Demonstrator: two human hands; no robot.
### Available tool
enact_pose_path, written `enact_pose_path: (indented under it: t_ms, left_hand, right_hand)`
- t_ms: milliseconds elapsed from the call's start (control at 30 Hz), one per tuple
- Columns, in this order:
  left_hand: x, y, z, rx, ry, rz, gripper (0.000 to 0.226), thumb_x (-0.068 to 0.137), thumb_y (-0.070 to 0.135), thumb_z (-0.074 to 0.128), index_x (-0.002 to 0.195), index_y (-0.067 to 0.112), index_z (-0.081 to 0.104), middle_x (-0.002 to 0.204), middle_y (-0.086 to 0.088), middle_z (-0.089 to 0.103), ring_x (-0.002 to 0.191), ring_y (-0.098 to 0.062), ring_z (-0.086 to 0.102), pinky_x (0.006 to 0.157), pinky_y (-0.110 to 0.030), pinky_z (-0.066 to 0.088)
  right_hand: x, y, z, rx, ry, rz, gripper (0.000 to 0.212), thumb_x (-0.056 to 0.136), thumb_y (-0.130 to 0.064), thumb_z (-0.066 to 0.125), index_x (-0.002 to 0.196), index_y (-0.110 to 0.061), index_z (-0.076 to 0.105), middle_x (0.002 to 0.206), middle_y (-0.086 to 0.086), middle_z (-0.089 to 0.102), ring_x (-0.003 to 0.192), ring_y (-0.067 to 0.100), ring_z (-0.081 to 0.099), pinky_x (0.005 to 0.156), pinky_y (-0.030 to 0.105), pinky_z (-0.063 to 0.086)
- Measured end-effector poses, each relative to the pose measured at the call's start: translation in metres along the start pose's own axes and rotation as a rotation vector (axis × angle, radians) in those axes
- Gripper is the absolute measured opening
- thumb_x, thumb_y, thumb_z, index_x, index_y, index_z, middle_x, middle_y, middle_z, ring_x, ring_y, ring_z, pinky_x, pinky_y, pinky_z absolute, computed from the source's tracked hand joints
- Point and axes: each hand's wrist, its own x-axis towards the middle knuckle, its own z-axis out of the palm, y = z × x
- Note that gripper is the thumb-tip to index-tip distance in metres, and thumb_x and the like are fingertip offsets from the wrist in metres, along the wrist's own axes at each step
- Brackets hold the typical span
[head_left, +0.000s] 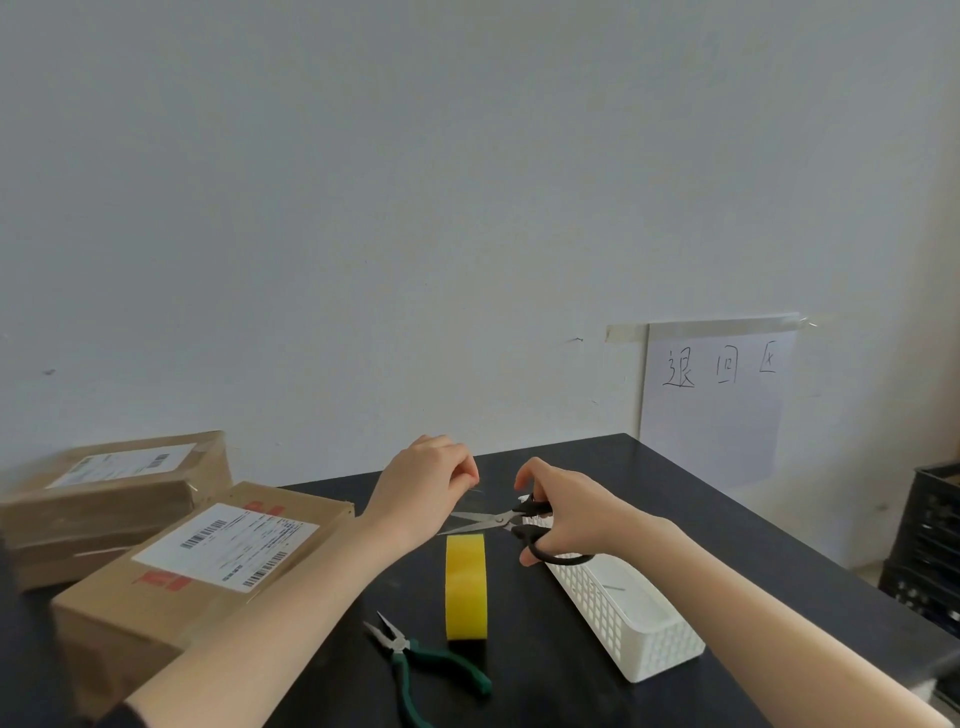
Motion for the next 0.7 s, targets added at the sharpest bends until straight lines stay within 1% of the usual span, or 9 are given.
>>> enact_pose_path:
  t_ms: [67,167,233,367,467,533,633,700]
  left_hand:
    - [0.0,-0.001,0.0,0.002,0.001,0.001,0.012,0.094,0.023,0.055,0.095,0.02,0.067,0.097,0.007,0.063,0.091,-0.007,0.052,0.078,-0.021,0.045]
    - [0.0,-0.002,0.001,-0.004,0.002,0.001,0.012,0.093,0.023,0.056,0.094,0.02,0.067,0.097,0.007,0.063,0.091,-0.008,0.053,0.079,-0.022,0.046]
    - [0.0,-0.002,0.001,-0.003,0.0,0.001,0.012,0.093,0.023,0.056,0.094,0.021,0.067,0.096,0.007,0.062,0.091,-0.008,0.053,0.079,-0.022,0.047]
    - [0.001,-0.002,0.001,-0.01,0.015,0.004,0.012,0.094,0.022,0.054,0.094,0.02,0.066,0.095,0.008,0.061,0.09,-0.007,0.052,0.076,-0.019,0.044]
    - [0.001,-0.002,-0.001,-0.004,0.03,0.009,0.013,0.094,0.021,0.054,0.094,0.019,0.067,0.094,0.009,0.06,0.089,-0.007,0.051,0.074,-0.017,0.041]
    - [0.001,-0.003,-0.002,0.001,0.028,0.007,0.013,0.094,0.022,0.055,0.094,0.02,0.067,0.094,0.009,0.06,0.088,-0.007,0.051,0.074,-0.018,0.042]
    - [0.001,-0.005,-0.002,0.0,0.031,0.0,0.012,0.094,0.022,0.055,0.095,0.02,0.067,0.095,0.008,0.061,0.088,-0.007,0.053,0.075,-0.02,0.045]
    - [0.001,-0.006,-0.003,0.002,0.033,-0.003,0.012,0.094,0.022,0.055,0.095,0.02,0.067,0.096,0.008,0.061,0.088,-0.006,0.053,0.076,-0.02,0.047]
  right_hand:
    - [0.001,0.0,0.001,-0.013,0.015,0.006,0.069,0.063,-0.037,0.087,0.114,-0.023,0.043,0.083,-0.01,0.049,0.084,0.017,0.054,0.069,0.03,0.046]
    - [0.002,0.003,0.0,-0.058,0.037,0.02,0.061,0.06,-0.041,0.086,0.101,-0.029,0.043,0.071,-0.009,0.048,0.072,0.014,0.051,0.067,0.039,0.049]
    - [0.002,0.004,-0.001,-0.113,0.057,0.019,0.056,0.058,-0.043,0.085,0.095,-0.031,0.044,0.067,-0.009,0.051,0.068,0.012,0.051,0.066,0.043,0.051]
    - [0.001,0.0,-0.002,-0.17,0.087,-0.002,0.052,0.06,-0.042,0.085,0.093,-0.028,0.046,0.064,-0.009,0.052,0.066,0.014,0.051,0.062,0.041,0.049]
    - [0.0,-0.002,-0.005,-0.163,0.077,-0.014,0.059,0.06,-0.05,0.084,0.097,-0.034,0.041,0.071,-0.008,0.055,0.067,0.013,0.052,0.062,0.037,0.047]
    - [-0.002,-0.005,-0.006,-0.18,0.059,-0.014,0.069,0.057,-0.058,0.082,0.104,-0.035,0.037,0.075,-0.009,0.056,0.068,0.012,0.052,0.064,0.036,0.048]
    - [-0.006,-0.012,-0.007,-0.19,0.043,-0.013,0.084,0.048,-0.071,0.078,0.11,-0.036,0.033,0.077,-0.014,0.048,0.072,0.014,0.052,0.072,0.04,0.052]
    - [-0.01,-0.016,-0.007,-0.156,0.005,-0.03,0.089,0.052,-0.066,0.082,0.118,-0.03,0.034,0.085,-0.017,0.044,0.08,0.016,0.051,0.075,0.034,0.048]
